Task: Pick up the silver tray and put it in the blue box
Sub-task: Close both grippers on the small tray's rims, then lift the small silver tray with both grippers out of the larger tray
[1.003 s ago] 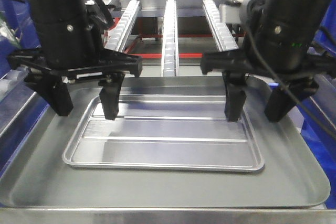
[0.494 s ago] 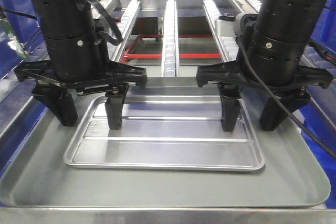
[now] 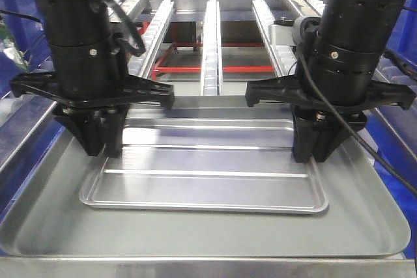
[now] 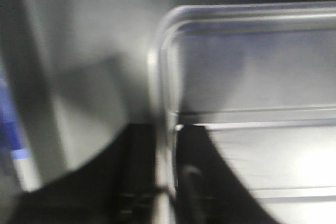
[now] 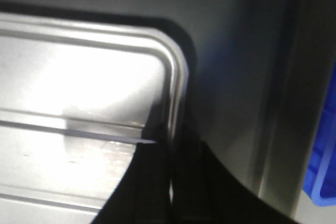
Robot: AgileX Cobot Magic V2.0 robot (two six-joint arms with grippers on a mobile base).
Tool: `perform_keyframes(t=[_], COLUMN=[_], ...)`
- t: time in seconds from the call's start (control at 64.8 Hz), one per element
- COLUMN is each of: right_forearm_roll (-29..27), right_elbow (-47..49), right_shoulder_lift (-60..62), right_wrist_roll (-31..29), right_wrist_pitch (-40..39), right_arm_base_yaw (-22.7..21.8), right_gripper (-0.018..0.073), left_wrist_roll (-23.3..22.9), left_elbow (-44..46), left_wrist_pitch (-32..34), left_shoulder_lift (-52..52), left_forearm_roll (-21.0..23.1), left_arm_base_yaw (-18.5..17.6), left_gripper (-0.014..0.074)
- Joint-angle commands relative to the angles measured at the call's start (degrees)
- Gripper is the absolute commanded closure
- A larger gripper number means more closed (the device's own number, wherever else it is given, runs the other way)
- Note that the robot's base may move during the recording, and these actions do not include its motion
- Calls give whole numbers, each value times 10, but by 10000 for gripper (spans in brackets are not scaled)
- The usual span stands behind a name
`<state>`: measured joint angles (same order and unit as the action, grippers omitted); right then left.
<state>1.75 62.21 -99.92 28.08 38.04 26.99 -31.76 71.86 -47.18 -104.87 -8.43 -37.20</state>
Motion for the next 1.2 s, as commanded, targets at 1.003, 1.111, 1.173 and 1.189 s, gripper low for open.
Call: perform_keyframes(t=[1.003,1.111,1.173,1.189], right_forearm_roll=[74,103,129,132], right_elbow=[94,103,103,103], right_shoulder_lift=[232,232,231,230], right_wrist_roll=[11,36,59,62], right_wrist_pitch=[159,160,164,166], right_arm_base_yaw=[24,48,61,62], right_gripper=[501,501,501,501], left_wrist_roll=[-82,-105,-113,-115], left_elbow=[47,69,74,74], left_wrist_pitch=[-151,-151,-151,-150], left_shoulder_lift=[246,242,240,239], left_forearm_roll=[-79,-94,-103,-103], left_arm_base_yaw=[-72,-86,-90,-90], left_gripper=[694,694,694,694])
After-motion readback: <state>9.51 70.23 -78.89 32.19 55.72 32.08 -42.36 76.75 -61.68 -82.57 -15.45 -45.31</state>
